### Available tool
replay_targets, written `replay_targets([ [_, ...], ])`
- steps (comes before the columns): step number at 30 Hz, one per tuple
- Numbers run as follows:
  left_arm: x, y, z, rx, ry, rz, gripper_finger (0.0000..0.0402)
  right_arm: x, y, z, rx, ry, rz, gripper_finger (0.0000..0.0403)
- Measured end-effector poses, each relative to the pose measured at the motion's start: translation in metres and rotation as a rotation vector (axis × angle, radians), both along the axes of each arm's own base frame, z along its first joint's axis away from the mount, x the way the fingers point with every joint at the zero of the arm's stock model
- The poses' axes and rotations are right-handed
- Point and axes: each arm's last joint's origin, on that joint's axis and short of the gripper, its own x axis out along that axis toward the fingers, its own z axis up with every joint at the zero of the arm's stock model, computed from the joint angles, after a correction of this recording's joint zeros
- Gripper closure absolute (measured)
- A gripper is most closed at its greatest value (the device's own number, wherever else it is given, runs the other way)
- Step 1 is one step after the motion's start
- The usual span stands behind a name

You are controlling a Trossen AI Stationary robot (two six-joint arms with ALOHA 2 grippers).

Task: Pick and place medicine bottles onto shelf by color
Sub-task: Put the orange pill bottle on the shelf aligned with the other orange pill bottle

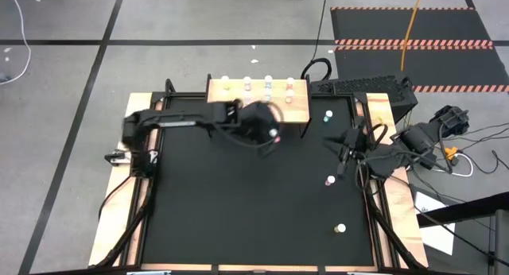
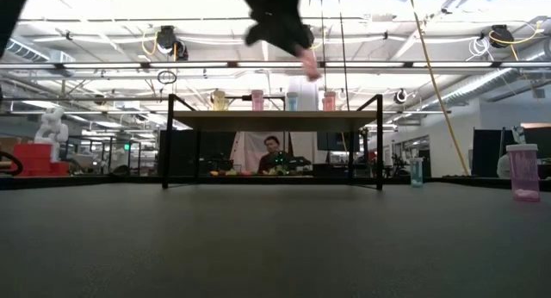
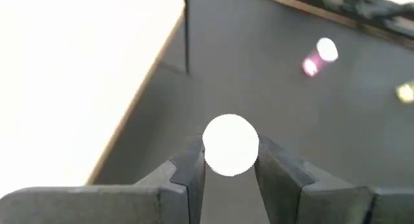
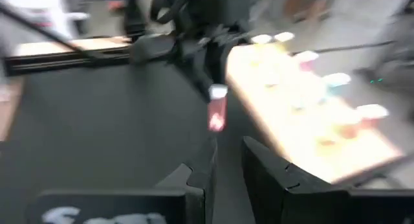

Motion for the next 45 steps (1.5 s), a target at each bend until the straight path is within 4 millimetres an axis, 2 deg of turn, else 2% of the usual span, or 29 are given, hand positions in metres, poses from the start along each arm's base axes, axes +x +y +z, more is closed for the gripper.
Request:
replay_targets([
  [4,0.025,0.026,0.011,0.026,-0.008,0.007,0.0288,-0.01,-0.017,0.007,-0.076,-0.038,-0.113,0.0339],
  [10,0.033,0.066,0.03,0.057,-0.056,-0.077,0.0288,-0.026,-0.036,0.007,-0.002,-0.115,-0.217,0.0339],
  [17,0.032,0.11,0.02,0.042,-0.085,-0.141,0.0288,-0.026,-0.045,-0.014,0.027,-0.238,-0.327,0.0339],
  [21,0.036,0.125,0.005,0.063,-0.055,-0.135,0.0288,-0.022,-0.047,-0.023,0.021,-0.293,-0.338,0.0339],
  [23,0.04,0.128,-0.004,0.074,-0.031,-0.139,0.0285,-0.02,-0.048,-0.025,0.027,-0.32,-0.346,0.0339],
  [30,0.044,0.125,-0.015,0.064,0.015,-0.149,0.0268,-0.02,-0.05,-0.027,0.032,-0.342,-0.362,0.0339],
  [45,0.046,0.124,-0.012,0.102,-0.007,-0.14,0.0266,-0.029,-0.051,-0.025,0.106,-0.367,-0.299,0.0339],
])
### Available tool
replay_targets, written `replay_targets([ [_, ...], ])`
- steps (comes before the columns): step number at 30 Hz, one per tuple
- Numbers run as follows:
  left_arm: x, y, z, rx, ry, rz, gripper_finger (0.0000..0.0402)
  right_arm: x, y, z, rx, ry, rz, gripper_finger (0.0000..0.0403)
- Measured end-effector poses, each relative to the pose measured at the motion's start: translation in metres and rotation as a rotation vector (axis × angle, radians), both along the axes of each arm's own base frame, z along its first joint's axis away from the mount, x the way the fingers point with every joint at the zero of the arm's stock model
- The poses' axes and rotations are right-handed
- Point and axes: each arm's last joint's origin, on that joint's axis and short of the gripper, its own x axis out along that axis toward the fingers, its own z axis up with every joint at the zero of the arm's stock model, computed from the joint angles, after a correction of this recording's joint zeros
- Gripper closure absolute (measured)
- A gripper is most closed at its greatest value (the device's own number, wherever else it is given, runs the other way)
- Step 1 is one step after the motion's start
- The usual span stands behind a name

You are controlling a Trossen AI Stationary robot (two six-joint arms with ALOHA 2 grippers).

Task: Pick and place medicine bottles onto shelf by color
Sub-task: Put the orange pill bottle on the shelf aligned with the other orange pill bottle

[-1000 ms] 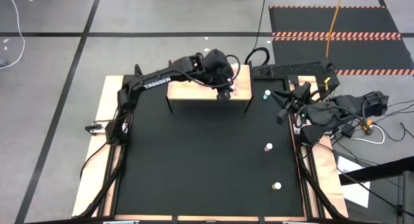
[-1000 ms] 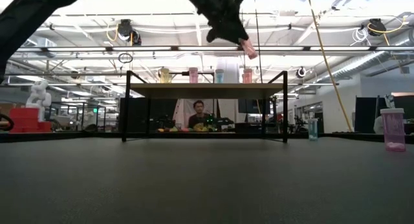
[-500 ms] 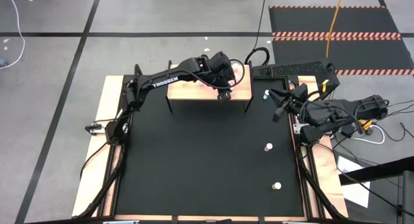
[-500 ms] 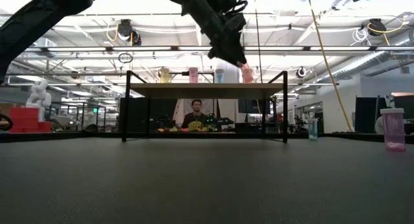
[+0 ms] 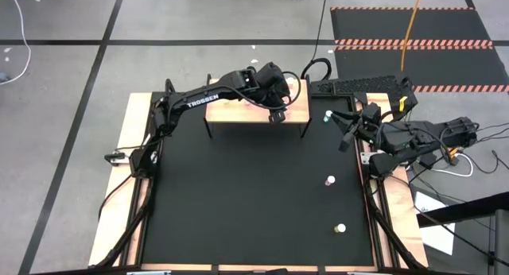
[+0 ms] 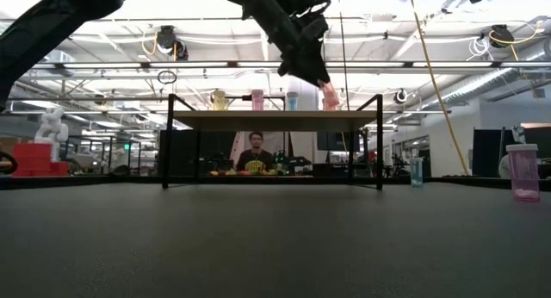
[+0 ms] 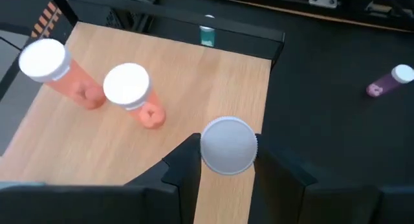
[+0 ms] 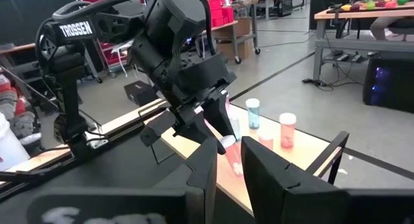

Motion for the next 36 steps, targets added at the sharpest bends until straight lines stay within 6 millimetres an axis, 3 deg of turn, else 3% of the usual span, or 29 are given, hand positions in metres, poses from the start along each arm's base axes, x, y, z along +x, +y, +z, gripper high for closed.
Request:
replay_targets([
  [9,0.013,0.002,-0.016,-0.007,-0.016,0.011,0.0266,0.0,0.001,-0.001,0.004,0.011,0.029,0.0339],
  [36,0.001,-0.016,0.001,0.06,0.051,0.035,0.0266,0.001,0.003,0.001,0.103,-0.06,0.098,0.0339],
])
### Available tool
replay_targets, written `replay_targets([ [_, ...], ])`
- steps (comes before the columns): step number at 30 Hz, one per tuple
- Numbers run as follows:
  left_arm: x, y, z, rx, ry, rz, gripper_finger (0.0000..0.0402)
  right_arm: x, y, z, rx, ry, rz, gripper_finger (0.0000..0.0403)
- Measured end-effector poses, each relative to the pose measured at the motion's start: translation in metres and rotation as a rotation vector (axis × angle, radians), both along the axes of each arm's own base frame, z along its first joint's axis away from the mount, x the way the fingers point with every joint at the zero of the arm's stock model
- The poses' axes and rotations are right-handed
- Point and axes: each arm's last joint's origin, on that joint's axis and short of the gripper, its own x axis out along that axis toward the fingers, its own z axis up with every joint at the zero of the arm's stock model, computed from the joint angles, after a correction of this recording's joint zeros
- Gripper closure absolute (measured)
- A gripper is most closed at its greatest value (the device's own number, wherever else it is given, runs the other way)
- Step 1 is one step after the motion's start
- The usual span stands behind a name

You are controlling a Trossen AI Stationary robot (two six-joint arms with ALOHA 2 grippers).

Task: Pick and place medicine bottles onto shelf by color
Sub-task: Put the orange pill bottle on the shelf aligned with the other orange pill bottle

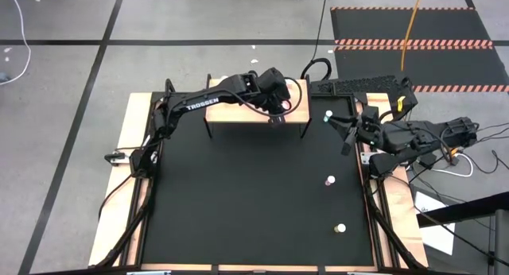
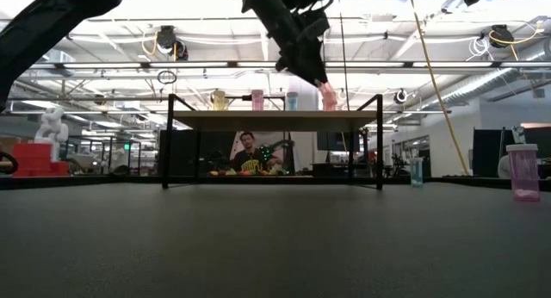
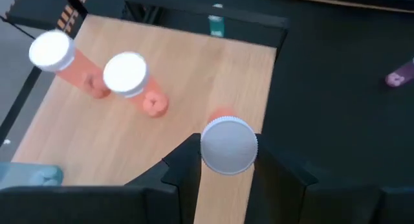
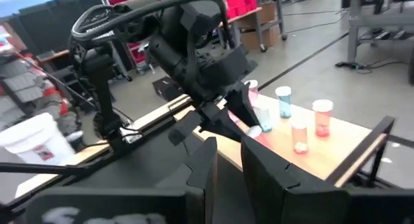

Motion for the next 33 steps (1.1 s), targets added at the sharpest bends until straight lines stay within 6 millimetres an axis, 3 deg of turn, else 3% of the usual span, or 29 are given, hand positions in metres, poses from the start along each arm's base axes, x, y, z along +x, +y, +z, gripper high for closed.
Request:
replay_targets([
  [33,0.0016,0.0026,-0.0027,0.029,-0.006,-0.027,0.0266,0.0022,0.002,0.0006,0.028,-0.012,0.061,0.0339],
])
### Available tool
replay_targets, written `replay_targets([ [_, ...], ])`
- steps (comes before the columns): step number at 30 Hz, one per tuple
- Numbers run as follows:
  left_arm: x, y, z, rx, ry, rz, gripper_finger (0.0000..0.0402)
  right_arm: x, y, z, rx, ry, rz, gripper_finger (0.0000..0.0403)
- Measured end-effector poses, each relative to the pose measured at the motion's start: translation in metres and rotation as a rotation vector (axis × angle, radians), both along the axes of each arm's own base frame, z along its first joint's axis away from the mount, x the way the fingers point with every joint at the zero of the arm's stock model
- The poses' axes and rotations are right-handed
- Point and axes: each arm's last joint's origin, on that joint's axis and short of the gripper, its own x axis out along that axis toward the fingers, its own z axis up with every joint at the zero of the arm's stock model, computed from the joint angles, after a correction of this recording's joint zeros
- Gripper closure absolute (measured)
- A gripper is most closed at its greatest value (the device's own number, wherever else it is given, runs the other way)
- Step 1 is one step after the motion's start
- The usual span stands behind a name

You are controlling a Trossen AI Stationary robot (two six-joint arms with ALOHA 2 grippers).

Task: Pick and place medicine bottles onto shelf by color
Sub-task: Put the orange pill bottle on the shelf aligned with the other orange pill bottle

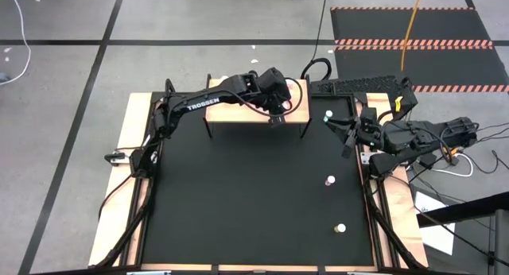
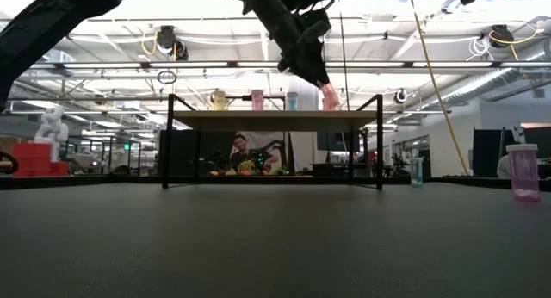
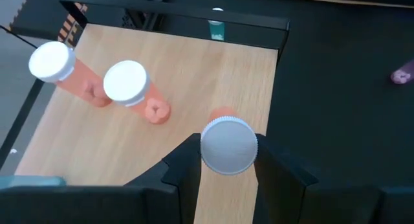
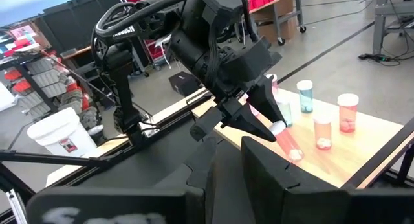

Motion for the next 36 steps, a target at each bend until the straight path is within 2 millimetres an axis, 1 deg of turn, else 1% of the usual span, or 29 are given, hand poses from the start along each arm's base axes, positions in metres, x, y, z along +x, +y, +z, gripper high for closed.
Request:
replay_targets([
  [5,0.001,0.0001,-0.006,-0.012,0.025,0.001,0.0266,0.0002,0.0007,-0.0001,0.005,0.002,0.026,0.0339],
  [33,0.0025,0.0009,-0.0046,-0.019,0.0,0.019,0.0266,0.0005,0.0007,0.0014,-0.006,-0.007,0.029,0.0339],
  [36,0.0056,0.002,-0.0093,-0.021,0.0,0.022,0.0266,0.0004,0.0007,0.0014,0.001,-0.01,0.027,0.0339],
])
